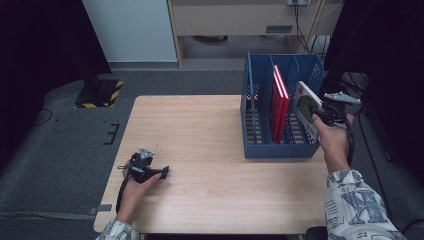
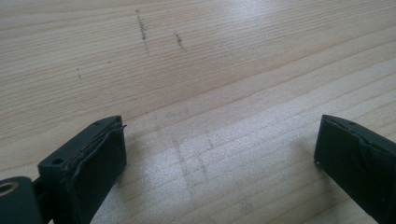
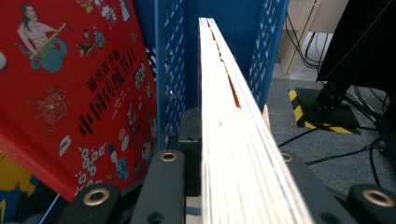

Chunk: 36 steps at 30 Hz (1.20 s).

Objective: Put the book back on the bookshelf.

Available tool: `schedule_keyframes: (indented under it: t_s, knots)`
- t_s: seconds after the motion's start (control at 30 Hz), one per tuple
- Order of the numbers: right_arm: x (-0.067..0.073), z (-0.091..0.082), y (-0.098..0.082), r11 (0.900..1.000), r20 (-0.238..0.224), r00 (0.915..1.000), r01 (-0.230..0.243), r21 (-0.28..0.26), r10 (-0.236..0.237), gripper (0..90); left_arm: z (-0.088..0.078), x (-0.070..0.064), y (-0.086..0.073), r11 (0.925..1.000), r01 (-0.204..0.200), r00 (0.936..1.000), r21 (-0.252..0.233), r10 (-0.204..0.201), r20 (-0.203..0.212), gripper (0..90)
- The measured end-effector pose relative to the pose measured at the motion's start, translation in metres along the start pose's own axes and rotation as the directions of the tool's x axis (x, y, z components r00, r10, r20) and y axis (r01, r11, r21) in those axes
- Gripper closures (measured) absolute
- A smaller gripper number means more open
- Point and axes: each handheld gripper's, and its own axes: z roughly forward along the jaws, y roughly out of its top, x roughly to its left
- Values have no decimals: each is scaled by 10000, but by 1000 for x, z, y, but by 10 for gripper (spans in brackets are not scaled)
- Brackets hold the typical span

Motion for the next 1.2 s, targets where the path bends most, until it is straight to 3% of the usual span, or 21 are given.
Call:
schedule_keyframes:
  t_s: [0.57,0.87,1.2]
  knots:
    - [17,24,-9,9999,-155,9999,-69,88,71,757,0,0,0,10000,-33,10000,7,33,38,18]
    - [17,36,-25,9988,-64,9996,-260,423,263,757,0,0,1,10000,-47,10000,9,47,54,20]
    - [20,43,-28,9976,8,9997,-240,644,240,756,0,0,1,10000,-51,10000,1,51,74,21]
